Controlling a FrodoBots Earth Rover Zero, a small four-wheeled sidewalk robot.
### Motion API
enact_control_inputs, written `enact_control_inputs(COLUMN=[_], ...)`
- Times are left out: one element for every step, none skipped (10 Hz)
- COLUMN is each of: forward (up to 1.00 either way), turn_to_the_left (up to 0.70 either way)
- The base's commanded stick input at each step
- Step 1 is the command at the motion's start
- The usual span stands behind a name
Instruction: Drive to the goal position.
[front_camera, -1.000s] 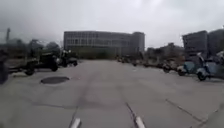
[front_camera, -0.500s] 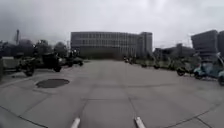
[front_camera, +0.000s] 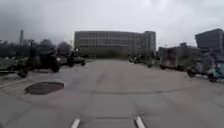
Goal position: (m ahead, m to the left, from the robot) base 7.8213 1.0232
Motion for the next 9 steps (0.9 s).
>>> enact_control_inputs(forward=[1.00,1.00,1.00,1.00,1.00,1.00,1.00,1.00,1.00], turn_to_the_left=[0.05,0.05,0.05,0.04,-0.35,-0.35,0.00,-0.19,-0.35])
